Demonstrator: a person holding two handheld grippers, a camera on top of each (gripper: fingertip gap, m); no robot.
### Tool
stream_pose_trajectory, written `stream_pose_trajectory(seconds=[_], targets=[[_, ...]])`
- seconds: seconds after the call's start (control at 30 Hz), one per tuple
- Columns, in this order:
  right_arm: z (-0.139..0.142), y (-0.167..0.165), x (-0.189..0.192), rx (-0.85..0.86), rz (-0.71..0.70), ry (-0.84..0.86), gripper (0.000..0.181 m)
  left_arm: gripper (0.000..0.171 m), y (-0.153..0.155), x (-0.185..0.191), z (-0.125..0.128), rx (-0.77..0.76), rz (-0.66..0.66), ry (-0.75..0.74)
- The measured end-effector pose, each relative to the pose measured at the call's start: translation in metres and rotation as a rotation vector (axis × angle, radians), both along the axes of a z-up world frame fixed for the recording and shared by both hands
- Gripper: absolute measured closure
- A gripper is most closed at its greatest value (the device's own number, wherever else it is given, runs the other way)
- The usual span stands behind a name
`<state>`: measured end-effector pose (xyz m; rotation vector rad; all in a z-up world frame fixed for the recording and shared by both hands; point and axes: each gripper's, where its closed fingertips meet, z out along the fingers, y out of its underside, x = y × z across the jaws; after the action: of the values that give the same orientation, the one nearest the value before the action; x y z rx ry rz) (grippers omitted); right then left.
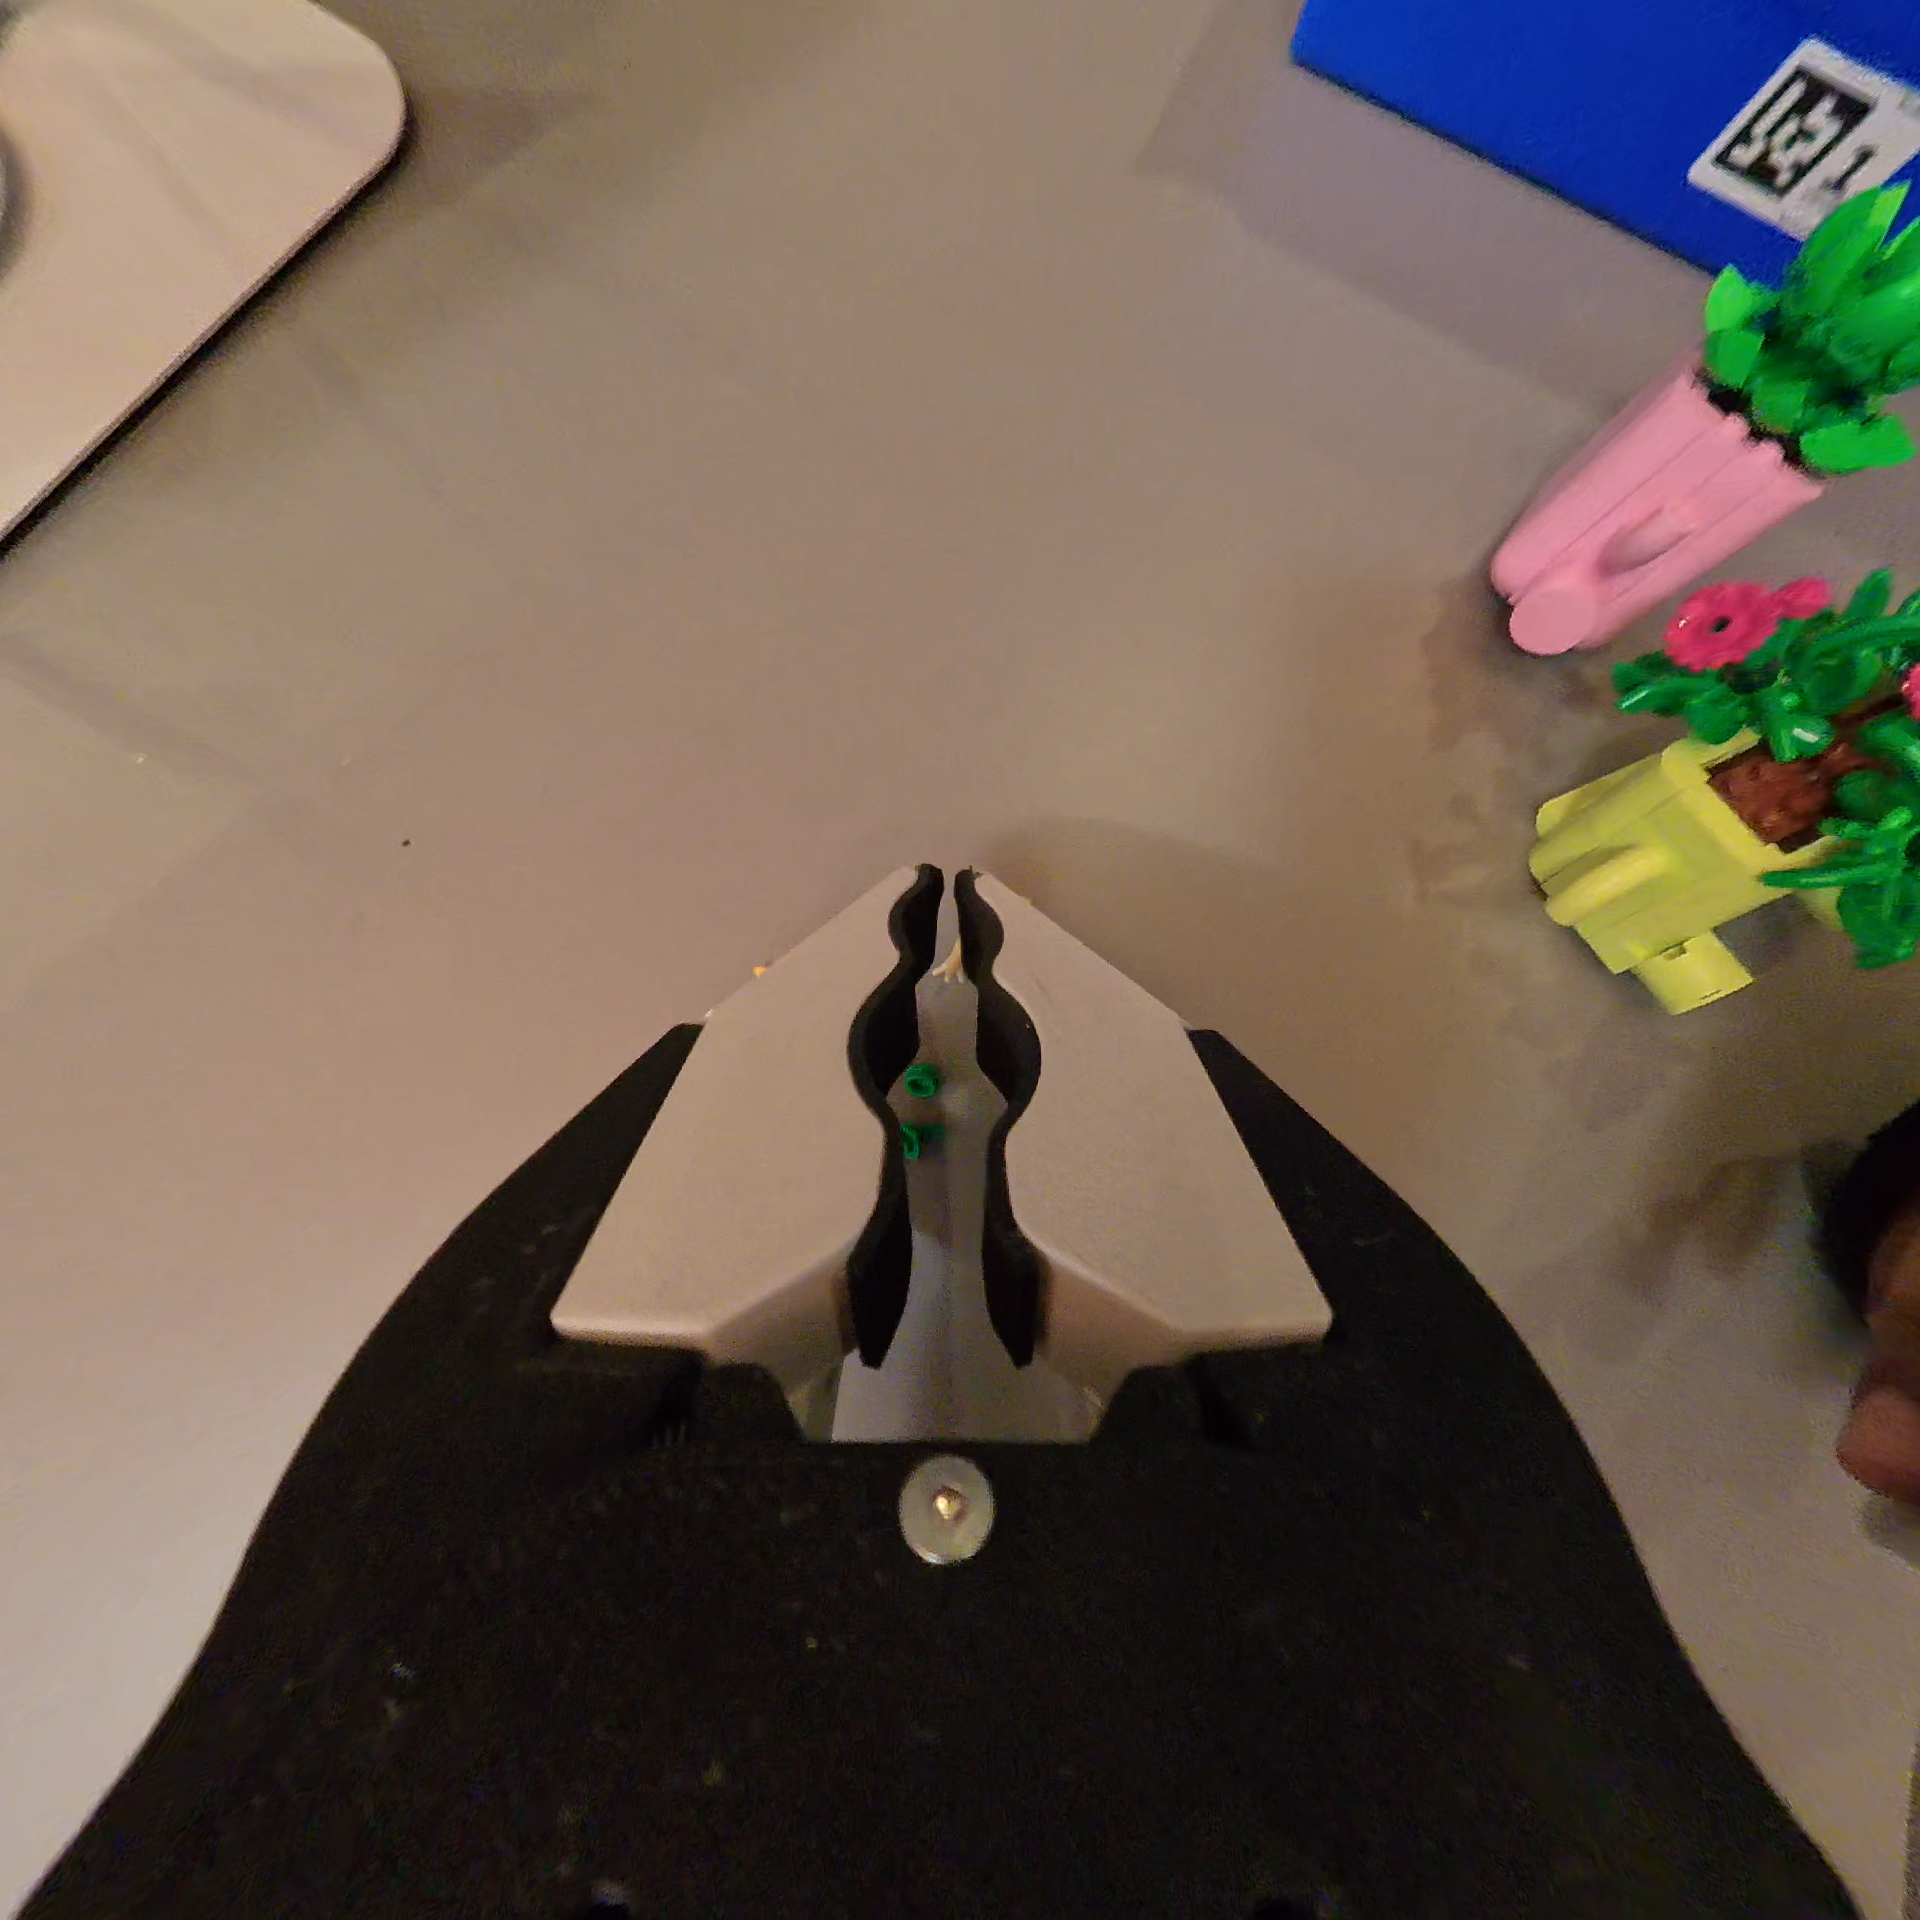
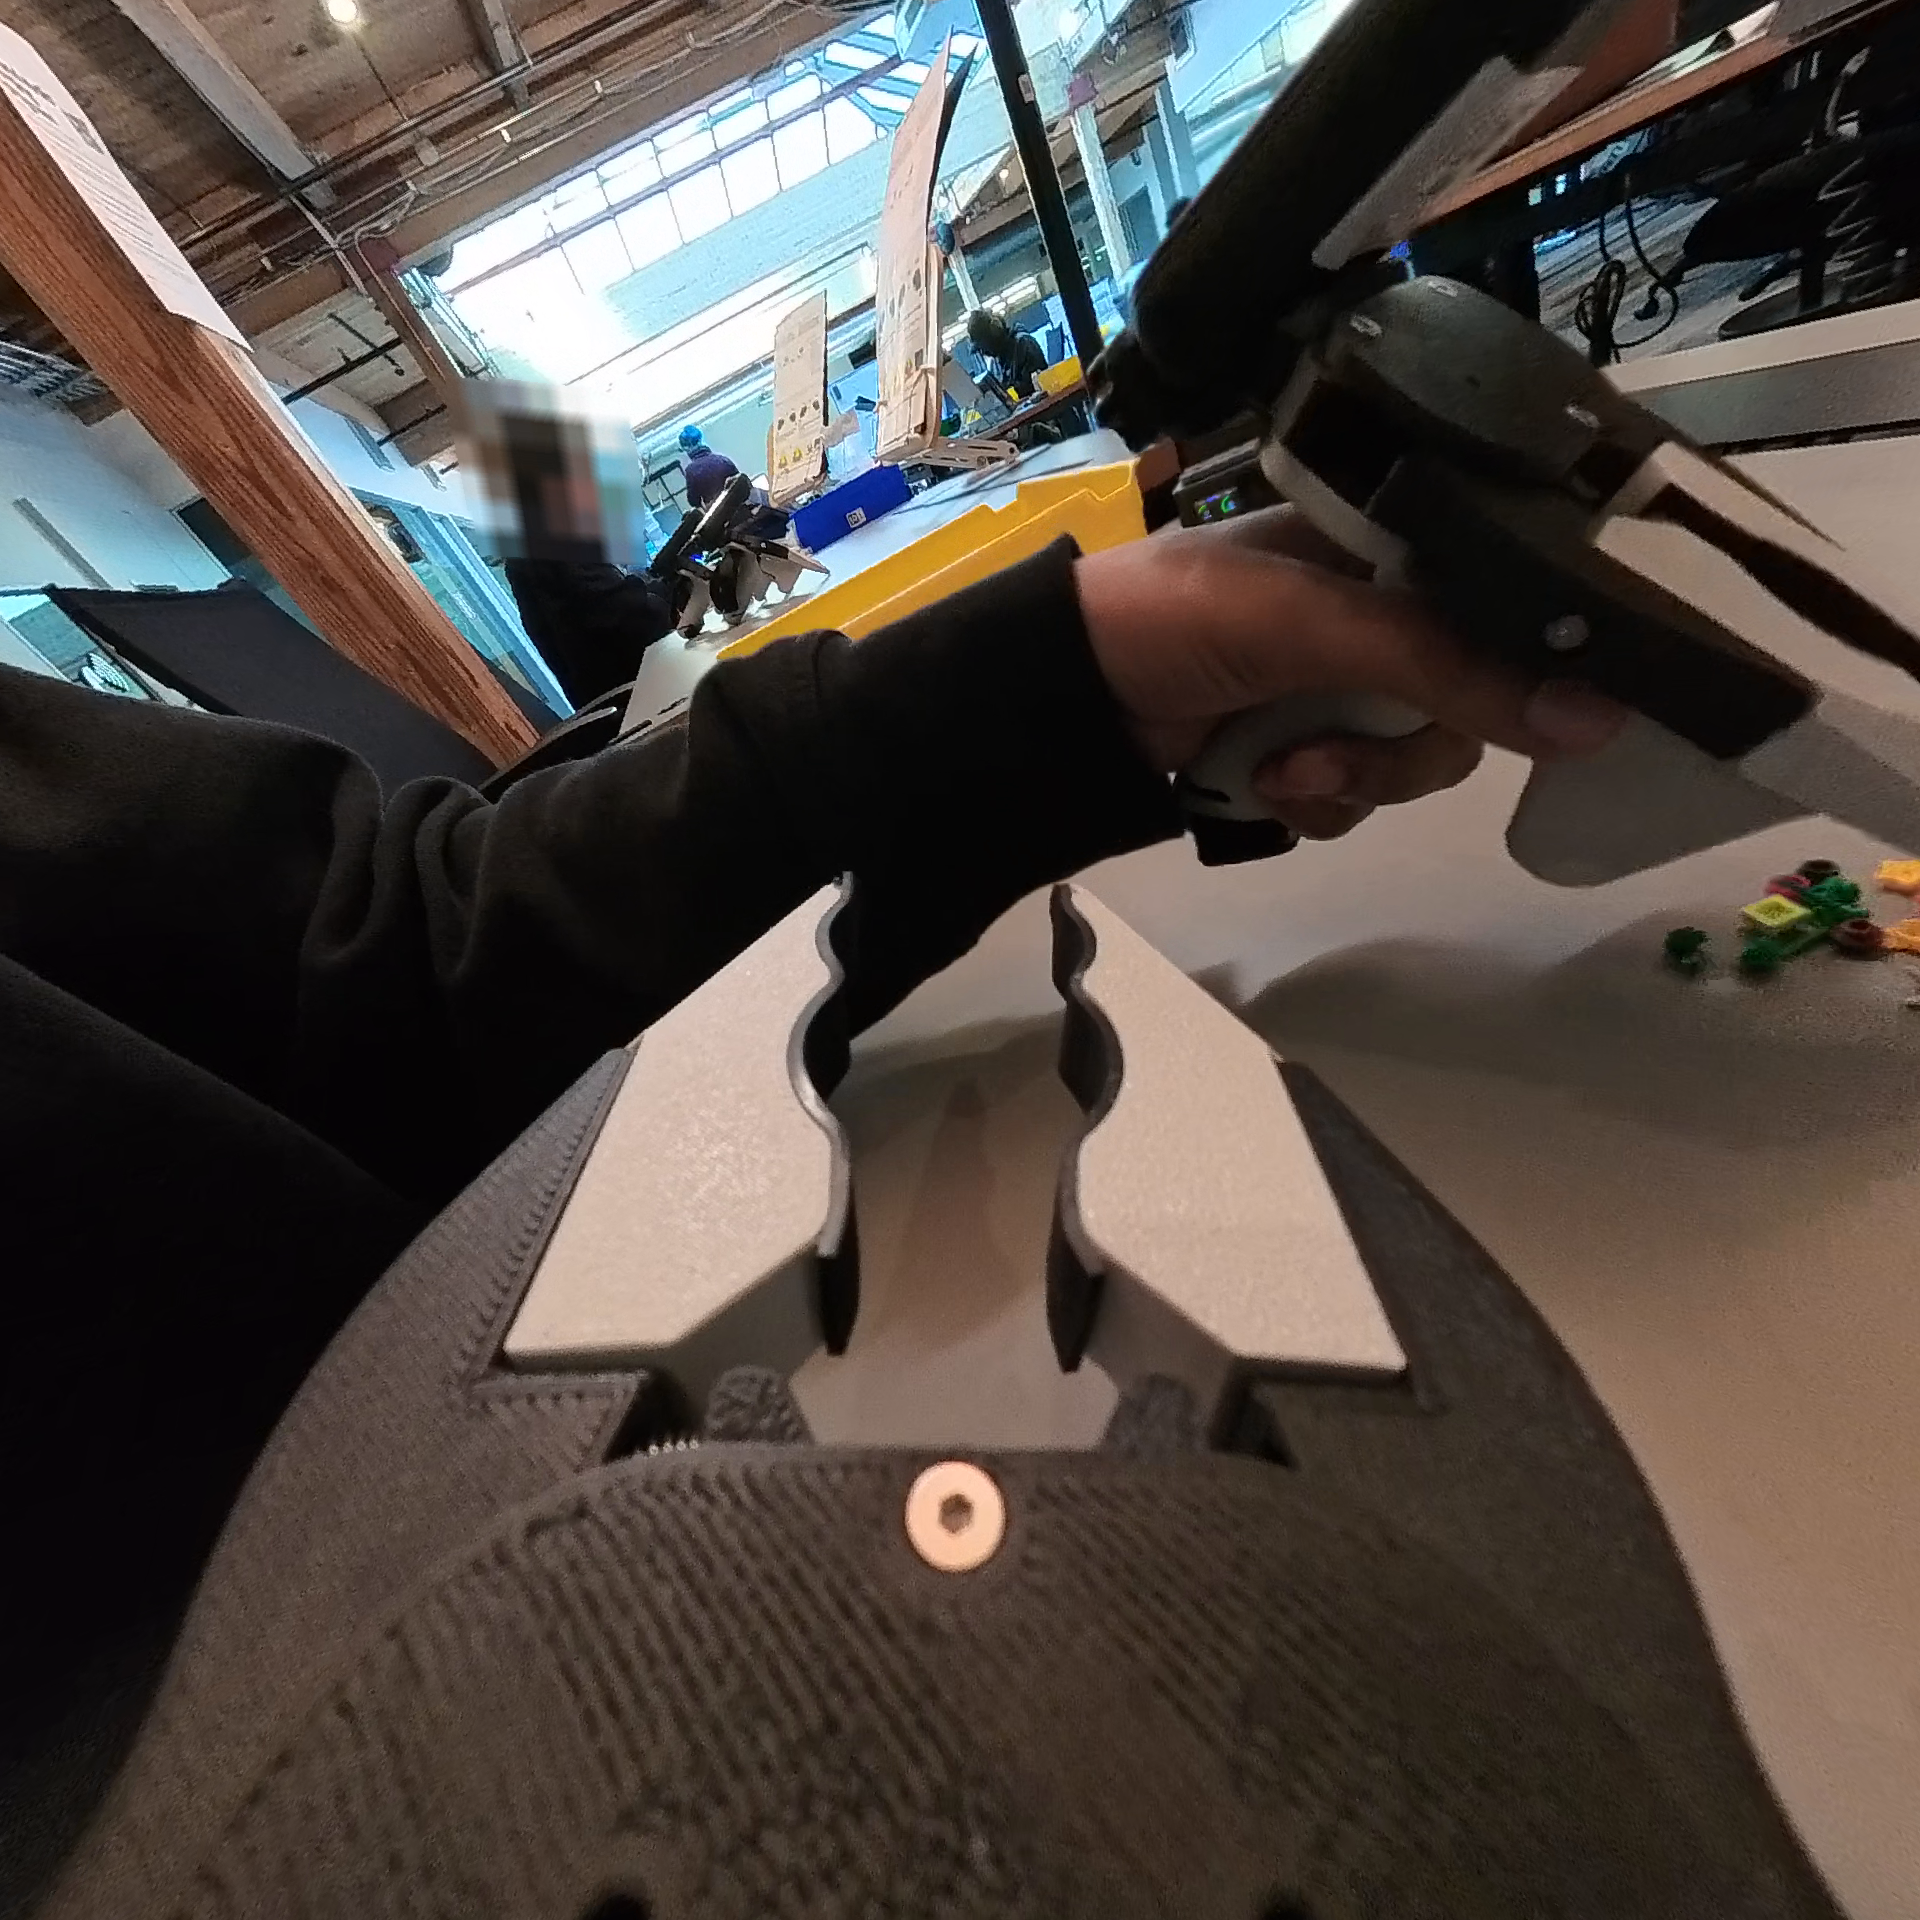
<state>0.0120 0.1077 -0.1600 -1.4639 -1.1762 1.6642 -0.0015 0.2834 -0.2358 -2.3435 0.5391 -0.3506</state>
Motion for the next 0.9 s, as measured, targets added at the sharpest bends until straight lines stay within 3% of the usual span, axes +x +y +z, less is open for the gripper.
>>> stream_pose_trajectory(seconds=[0.3, 0.53, 0.9], targets=[[0.001, 0.0, 0.0, -0.002, -0.001, 0.006, 0.146, 0.167, -0.002, 0.018, -0.026, -0.048, -0.089, 0.154], [0.002, 0.0, 0.001, -0.016, 0.004, 0.012, 0.145, 0.17, -0.007, -0.003, -0.027, -0.083, -0.033, 0.212], [0.002, 0.0, 0.001, -0.023, 0.005, 0.013, 0.145, 0.17, -0.017, -0.041, 0.013, -0.005, 0.11, 0.121]])
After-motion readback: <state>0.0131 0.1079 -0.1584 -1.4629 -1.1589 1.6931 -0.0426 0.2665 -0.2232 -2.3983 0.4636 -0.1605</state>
